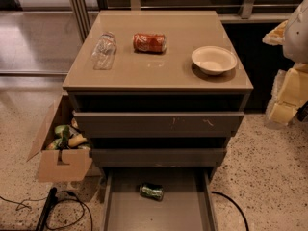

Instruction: Pick green can from bottom drawer and place on counter

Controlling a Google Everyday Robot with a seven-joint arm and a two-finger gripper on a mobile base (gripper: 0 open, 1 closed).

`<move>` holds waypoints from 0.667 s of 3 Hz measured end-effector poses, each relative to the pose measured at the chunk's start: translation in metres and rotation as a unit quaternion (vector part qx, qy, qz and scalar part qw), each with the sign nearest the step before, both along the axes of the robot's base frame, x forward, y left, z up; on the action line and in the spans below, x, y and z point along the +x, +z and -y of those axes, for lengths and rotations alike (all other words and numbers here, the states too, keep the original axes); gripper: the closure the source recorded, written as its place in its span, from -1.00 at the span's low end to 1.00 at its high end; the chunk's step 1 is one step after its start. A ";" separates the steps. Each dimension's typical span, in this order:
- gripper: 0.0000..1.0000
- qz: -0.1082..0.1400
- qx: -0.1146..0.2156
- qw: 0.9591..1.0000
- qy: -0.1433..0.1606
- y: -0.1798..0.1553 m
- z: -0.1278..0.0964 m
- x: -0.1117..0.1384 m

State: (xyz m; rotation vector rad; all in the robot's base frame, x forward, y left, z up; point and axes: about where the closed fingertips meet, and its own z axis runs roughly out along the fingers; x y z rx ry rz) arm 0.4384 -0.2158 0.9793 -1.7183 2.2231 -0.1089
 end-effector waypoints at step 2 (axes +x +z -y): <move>-1.00 0.001 0.043 0.999 0.005 -0.018 -0.001 -0.006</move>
Offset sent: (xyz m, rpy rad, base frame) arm -0.0107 0.0018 -0.0391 0.1633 0.0251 0.0193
